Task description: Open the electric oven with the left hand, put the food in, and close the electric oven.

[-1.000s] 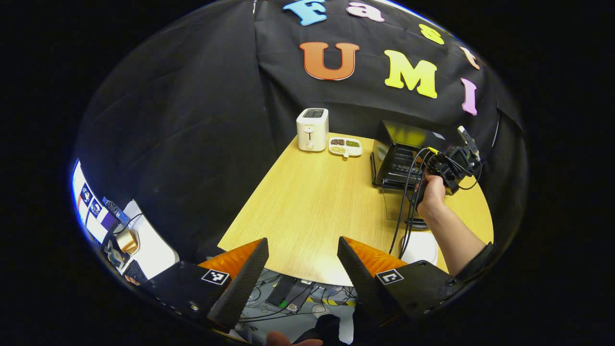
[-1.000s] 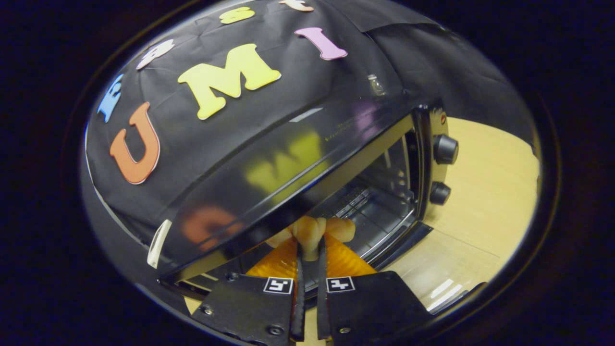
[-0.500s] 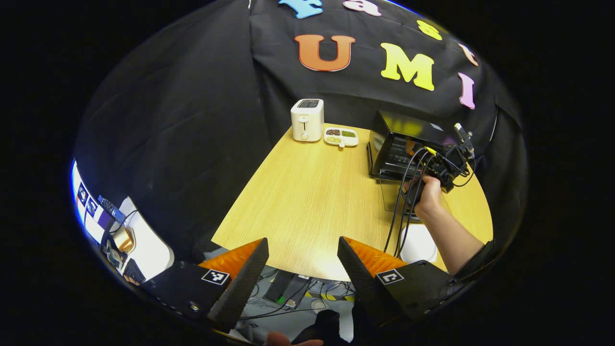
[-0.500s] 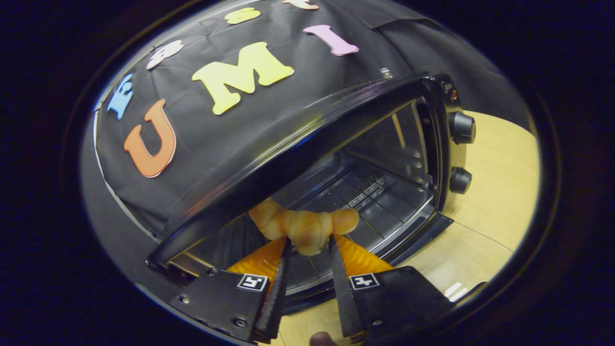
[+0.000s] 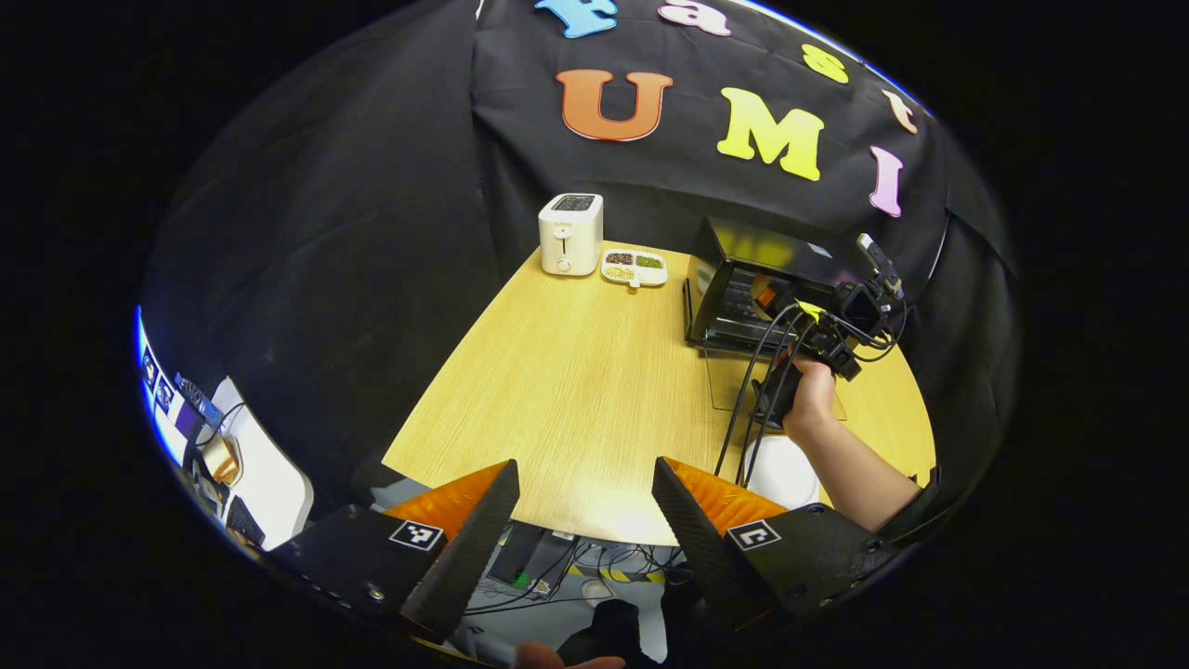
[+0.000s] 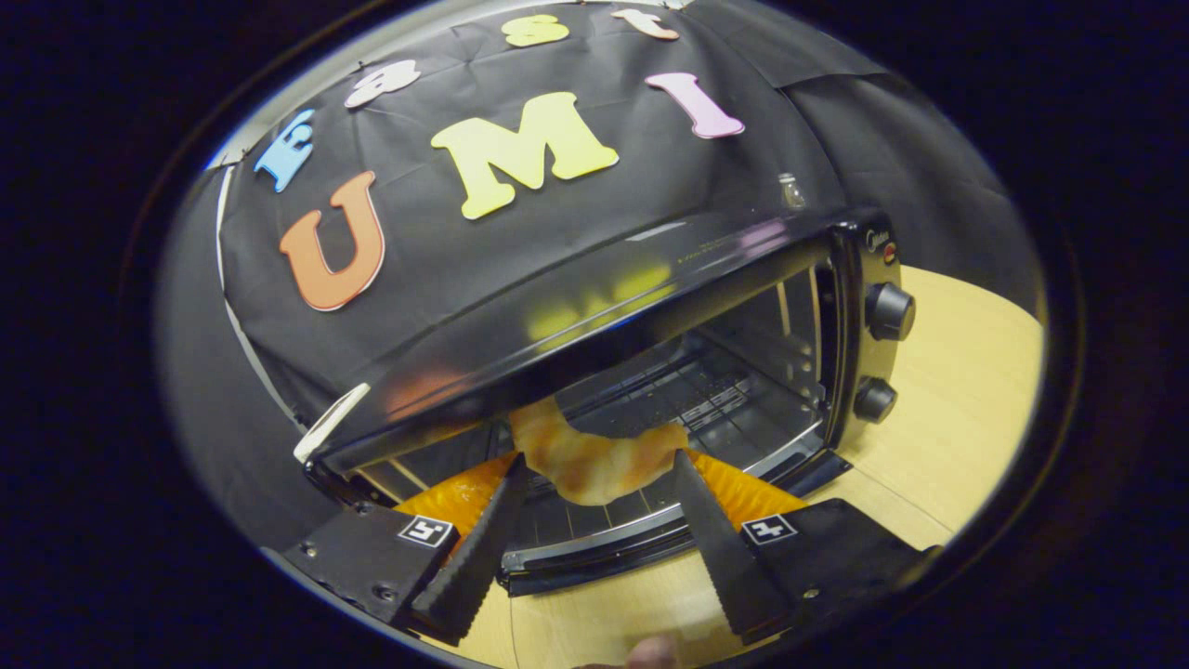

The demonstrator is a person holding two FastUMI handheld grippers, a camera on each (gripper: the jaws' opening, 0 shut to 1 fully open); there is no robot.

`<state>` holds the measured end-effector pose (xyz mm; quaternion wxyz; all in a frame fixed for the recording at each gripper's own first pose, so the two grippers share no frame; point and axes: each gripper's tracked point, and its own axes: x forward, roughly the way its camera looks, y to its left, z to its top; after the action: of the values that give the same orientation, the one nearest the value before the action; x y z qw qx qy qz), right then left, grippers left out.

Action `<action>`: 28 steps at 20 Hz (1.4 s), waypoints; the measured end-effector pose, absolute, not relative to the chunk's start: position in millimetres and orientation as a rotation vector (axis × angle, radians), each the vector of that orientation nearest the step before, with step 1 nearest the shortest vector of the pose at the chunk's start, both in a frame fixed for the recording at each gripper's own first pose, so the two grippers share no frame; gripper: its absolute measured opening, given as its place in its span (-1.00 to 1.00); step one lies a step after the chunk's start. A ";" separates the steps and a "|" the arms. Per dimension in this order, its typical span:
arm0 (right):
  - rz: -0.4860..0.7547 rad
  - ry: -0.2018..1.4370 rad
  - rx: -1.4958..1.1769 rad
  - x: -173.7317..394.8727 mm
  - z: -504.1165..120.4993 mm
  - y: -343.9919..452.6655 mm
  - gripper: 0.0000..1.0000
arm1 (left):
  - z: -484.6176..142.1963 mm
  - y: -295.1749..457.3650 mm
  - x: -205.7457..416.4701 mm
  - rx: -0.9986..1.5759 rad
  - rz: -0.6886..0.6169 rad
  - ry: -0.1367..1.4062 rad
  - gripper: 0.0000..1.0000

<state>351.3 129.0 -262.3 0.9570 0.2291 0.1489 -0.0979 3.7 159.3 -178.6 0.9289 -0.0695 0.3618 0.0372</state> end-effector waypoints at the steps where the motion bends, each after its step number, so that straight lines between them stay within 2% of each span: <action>1: -0.196 0.299 0.464 346.9 -259.8 128.5 0.92 | -177.3 158.0 2.5 -0.145 0.075 0.737 0.90; 2: -0.193 0.301 0.459 342.6 -258.7 128.6 0.99 | -176.1 156.9 1.2 -0.147 0.072 0.732 0.90; 5: -0.182 0.322 0.421 320.3 -259.9 126.2 0.97 | -171.9 150.1 -1.9 -0.154 0.061 0.714 0.87; 14: -0.094 0.326 0.266 189.2 -207.5 100.8 0.97 | -158.7 92.1 -4.4 -0.182 -0.050 0.605 0.87; 15: -0.093 0.328 0.258 173.2 -198.8 95.3 0.93 | -157.2 86.6 -2.1 -0.179 -0.060 0.595 0.87; 20: -0.105 0.364 0.231 95.0 -177.0 62.9 0.97 | -153.9 52.5 6.4 -0.165 -0.135 0.569 0.87; 28: -0.149 0.382 0.047 -6.7 -168.3 19.0 0.99 | -187.6 -4.6 27.8 -0.183 -0.240 0.627 0.87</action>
<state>-6.7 19.0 -168.3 0.9788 0.0235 0.1895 -0.0739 27.8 -4.6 -187.6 0.9401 -0.0896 0.3072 -0.1174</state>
